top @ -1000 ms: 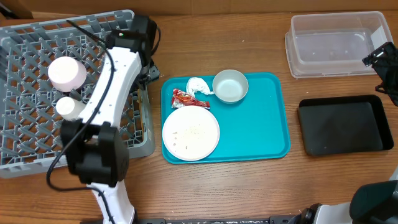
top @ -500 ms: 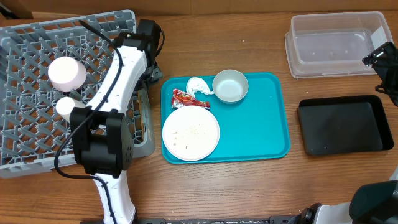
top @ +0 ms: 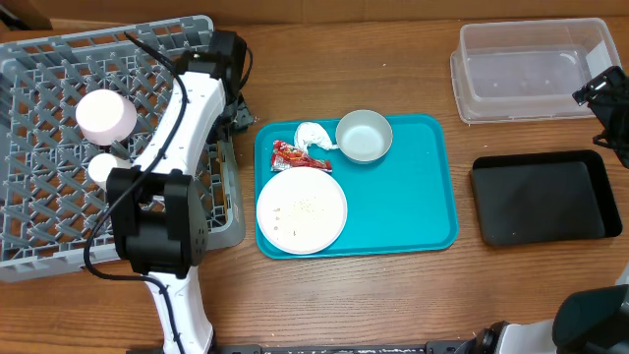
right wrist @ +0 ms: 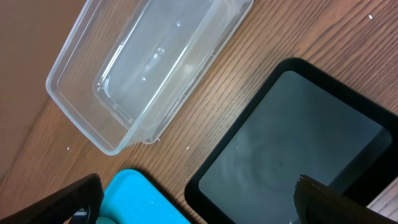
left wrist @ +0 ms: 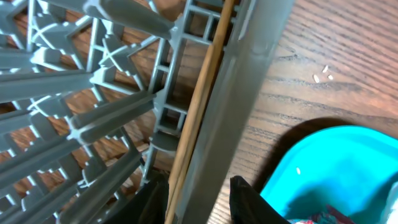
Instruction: Sort waste into correct bins and load items into the dishwasher
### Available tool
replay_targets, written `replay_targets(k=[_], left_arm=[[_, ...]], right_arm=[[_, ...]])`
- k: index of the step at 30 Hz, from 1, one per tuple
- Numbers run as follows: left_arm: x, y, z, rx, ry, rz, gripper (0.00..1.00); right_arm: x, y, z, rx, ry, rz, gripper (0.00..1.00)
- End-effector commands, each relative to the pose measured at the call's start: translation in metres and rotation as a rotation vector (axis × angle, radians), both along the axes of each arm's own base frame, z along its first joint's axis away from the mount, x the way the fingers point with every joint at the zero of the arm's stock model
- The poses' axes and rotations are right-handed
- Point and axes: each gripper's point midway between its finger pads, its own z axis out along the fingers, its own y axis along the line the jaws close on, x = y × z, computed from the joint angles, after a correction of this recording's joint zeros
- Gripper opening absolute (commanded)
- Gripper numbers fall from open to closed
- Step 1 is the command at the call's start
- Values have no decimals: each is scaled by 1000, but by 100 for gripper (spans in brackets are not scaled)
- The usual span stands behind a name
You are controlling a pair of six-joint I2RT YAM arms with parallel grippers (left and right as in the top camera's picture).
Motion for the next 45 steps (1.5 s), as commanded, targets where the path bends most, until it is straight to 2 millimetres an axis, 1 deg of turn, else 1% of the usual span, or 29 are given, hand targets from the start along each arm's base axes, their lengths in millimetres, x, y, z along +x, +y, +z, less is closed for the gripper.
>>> replay_targets(k=[1, 6, 14, 17, 20, 21, 25, 28, 32, 33, 37, 40, 43, 45], left_arm=[[-3, -1, -13, -30, 40, -22, 35], [-4, -9, -15, -71, 54, -69, 35], [1, -5, -14, -67, 44, -112, 36], [0, -6, -14, -74, 47, -114, 34], [0, -6, -14, -72, 51, -134, 31], [1, -6, -14, -69, 51, -149, 35], [0, -6, -15, -65, 56, -172, 35], [-1, -6, -16, -65, 62, -178, 32], [-5, -6, -21, -65, 78, -177, 32], [-6, -6, -25, -65, 81, -177, 32], [-9, -6, -29, -67, 89, -177, 23], [-9, -6, -31, -68, 88, -177, 13], [-7, -3, -30, -51, 80, -176, 11], [-4, 0, -30, -27, 74, -201, 7]], right_arm=[[2, -1, 6, -7, -16, -3, 100], [2, -1, 6, -7, -16, -3, 99], [2, -1, 6, -6, -16, -3, 100], [2, -1, 6, -7, -17, -3, 100], [2, -1, 6, -7, -17, -3, 99], [2, -1, 6, -7, -16, -3, 100], [2, -1, 6, -7, -17, -3, 100], [2, -1, 6, -7, -17, -3, 100], [2, -1, 6, -7, -17, -3, 100], [2, -1, 6, -6, -16, -3, 100], [2, -1, 6, -7, -16, -3, 100], [2, -1, 6, -7, -17, -3, 100], [2, -1, 6, -7, -17, -3, 100], [2, -1, 6, -7, -17, -3, 100]])
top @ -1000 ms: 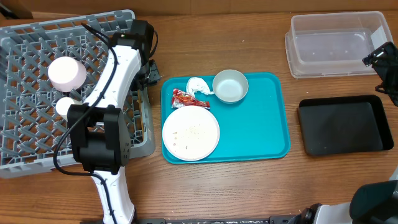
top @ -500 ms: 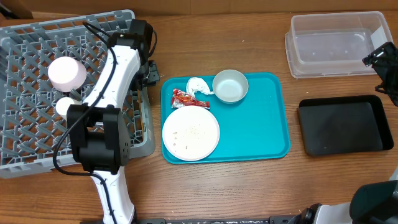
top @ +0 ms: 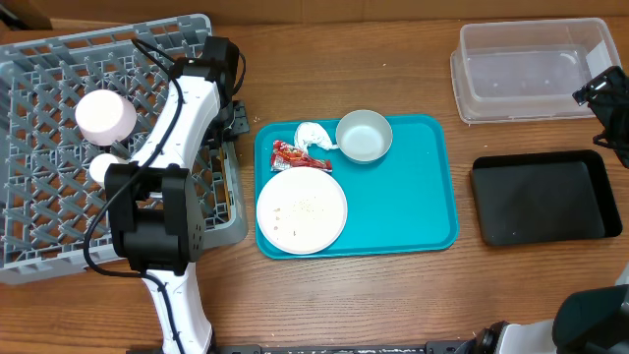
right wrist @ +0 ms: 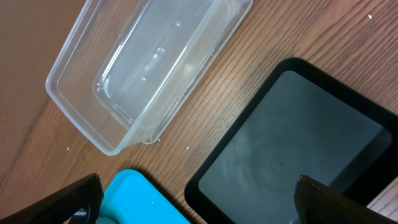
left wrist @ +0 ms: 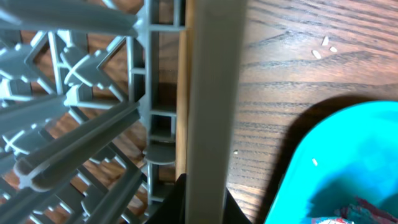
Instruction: Sort waste into correct bins and load items into the dishwasher
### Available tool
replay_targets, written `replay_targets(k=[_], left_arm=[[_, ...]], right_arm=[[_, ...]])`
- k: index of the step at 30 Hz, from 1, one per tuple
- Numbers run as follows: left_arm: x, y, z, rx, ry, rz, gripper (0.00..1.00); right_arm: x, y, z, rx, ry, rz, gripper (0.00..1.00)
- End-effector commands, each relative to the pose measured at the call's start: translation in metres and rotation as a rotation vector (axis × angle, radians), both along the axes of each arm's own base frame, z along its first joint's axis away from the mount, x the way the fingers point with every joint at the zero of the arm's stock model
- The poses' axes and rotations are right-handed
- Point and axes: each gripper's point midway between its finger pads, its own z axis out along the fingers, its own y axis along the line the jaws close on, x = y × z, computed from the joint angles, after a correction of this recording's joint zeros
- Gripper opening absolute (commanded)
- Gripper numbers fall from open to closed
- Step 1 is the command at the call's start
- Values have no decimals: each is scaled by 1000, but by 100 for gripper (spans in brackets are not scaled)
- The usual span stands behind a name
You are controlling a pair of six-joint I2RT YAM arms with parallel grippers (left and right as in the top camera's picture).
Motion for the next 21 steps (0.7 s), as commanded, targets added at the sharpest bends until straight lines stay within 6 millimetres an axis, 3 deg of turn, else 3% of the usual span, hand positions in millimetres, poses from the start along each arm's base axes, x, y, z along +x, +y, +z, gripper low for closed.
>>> replay_targets(k=[1, 21], left_arm=[[-4, -1, -9, 16, 22, -26, 6], [1, -2, -8, 76, 72, -509, 4]], right_arm=[[2, -1, 6, -7, -16, -1, 100], [2, -1, 6, -7, -16, -2, 100]])
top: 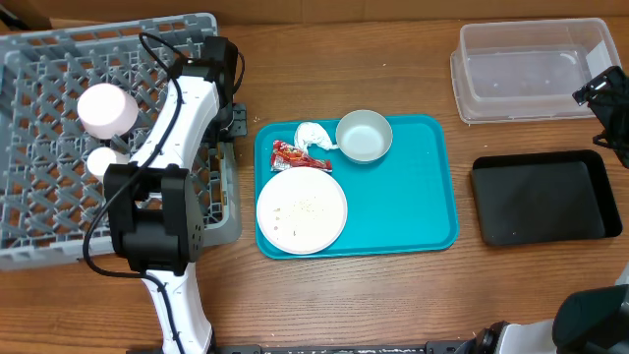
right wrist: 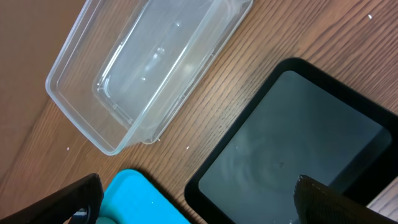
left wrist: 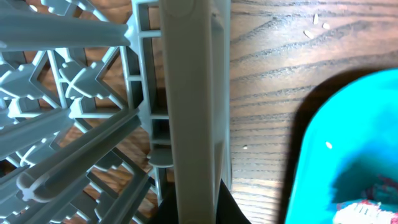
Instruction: Sort waste into correct bins and load items into the dishwasher
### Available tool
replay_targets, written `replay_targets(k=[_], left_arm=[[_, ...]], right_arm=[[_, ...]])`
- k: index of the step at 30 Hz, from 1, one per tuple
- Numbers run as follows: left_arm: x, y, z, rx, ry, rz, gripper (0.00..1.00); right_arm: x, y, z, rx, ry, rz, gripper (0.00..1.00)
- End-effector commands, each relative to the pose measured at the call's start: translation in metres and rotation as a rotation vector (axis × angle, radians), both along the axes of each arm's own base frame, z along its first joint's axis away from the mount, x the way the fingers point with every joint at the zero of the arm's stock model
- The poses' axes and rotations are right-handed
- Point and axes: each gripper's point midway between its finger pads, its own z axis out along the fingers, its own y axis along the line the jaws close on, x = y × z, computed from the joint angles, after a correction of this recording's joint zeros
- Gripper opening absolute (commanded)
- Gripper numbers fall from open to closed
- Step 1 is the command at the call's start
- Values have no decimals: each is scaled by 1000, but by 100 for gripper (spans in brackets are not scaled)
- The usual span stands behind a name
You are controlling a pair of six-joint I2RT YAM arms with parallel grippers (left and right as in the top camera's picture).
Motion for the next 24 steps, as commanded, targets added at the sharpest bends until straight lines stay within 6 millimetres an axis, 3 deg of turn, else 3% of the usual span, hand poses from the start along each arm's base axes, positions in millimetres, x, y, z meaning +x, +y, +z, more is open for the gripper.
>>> replay_targets(k=[1, 10, 20, 24], left_arm=[[0, -5, -8, 46, 50, -321, 4], [2, -5, -8, 47, 42, -333, 4], [16, -6, -6, -11, -69, 39, 4], [17, -4, -5, -6, -81, 69, 4]], right_arm=[[2, -1, 6, -7, -16, -2, 100], [2, -1, 6, -7, -16, -1, 100], [2, -1, 6, -7, -16, -2, 100], [2, -1, 6, -7, -16, -2, 100]])
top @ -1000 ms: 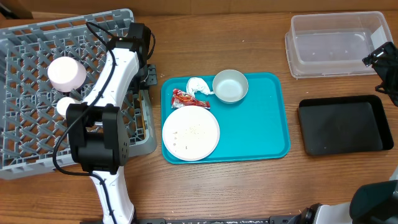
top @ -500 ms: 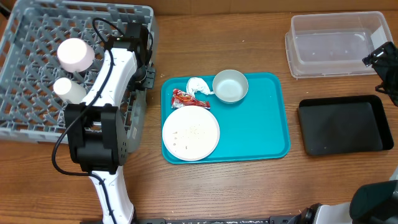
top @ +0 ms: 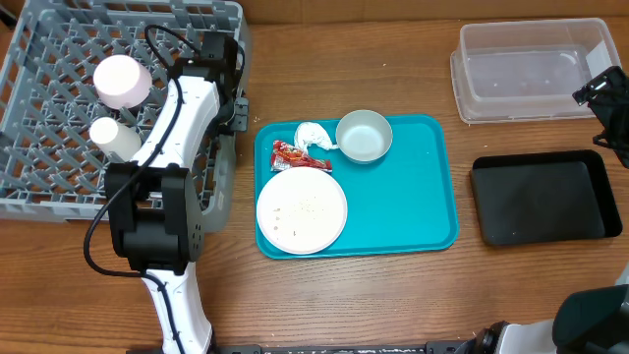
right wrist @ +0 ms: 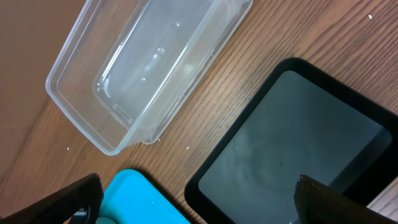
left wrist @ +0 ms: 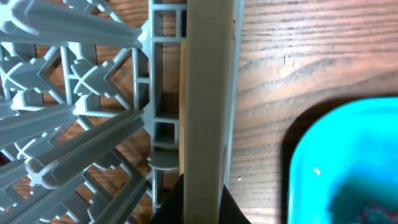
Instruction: Sort waste into correct bins and load items into the dishwasher
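The grey dish rack (top: pixel 59 118) lies askew at the far left, holding a pink-topped cup (top: pixel 122 81) and a white cup (top: pixel 108 138). My left gripper (left wrist: pixel 202 194) is shut on the rack's right rim (left wrist: pixel 208 93), next to the teal tray (top: pixel 413 197). The tray carries a white plate (top: pixel 302 210) with crumbs, a pale bowl (top: pixel 364 136), a red wrapper (top: pixel 292 154) and a crumpled white napkin (top: pixel 313 135). My right gripper (right wrist: pixel 199 208) hangs open at the far right, holding nothing.
A clear plastic bin (top: pixel 531 69) stands at the back right, and a black bin (top: pixel 545 197) sits in front of it. Both are seen from the right wrist, the clear bin (right wrist: pixel 149 68) and the black bin (right wrist: pixel 292 143). The left arm stretches along the rack's right side.
The rack, with my left gripper still shut on its rim, has shifted toward the far edge and turned further. The cups moved with it. The right arm has not moved.
My left gripper stood open astride the rack's right rim. Then it was shut on that rim. After that the rack sat a little further back and turned, and now it lies further back and more askew. The tray's items and the right arm stayed put.
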### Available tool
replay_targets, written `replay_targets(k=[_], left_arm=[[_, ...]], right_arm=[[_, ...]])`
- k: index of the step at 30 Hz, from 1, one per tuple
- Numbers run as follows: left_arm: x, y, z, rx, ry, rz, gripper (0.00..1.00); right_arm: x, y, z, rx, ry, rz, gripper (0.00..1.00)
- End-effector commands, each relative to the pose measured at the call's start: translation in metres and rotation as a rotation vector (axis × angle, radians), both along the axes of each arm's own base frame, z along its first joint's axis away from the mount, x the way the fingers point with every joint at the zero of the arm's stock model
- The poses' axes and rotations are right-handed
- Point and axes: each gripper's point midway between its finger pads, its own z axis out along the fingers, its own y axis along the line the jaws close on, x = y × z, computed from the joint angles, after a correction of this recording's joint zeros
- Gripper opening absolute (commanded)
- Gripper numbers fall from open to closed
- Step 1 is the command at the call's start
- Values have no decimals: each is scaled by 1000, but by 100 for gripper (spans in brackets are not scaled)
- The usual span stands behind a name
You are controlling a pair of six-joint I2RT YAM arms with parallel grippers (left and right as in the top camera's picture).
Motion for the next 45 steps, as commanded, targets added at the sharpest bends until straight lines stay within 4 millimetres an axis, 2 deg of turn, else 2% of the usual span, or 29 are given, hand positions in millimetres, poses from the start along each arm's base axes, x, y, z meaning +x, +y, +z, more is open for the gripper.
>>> replay_targets(k=[1, 8, 15, 26, 31, 38, 45], left_arm=[[-6, 2, -8, 3, 1, 158, 4], [-14, 24, -8, 31, 2, 336, 4], [-19, 35, -9, 28, 23, 367, 4], [-25, 10, -13, -76, 103, 116, 4], [-30, 10, -14, -61, 135, 30, 4], [-31, 10, -14, -61, 140, 22, 4], [-33, 2, -15, -97, 156, -68, 4]], right_arm=[[2, -1, 6, -7, -16, -1, 100], [2, -1, 6, -7, -16, -1, 100], [2, -1, 6, -7, -16, -1, 100], [2, -1, 6, -7, -16, -1, 100], [2, -1, 6, -7, -16, -1, 100], [2, -1, 6, -7, -16, -1, 100], [2, -1, 6, -7, -16, -1, 100]])
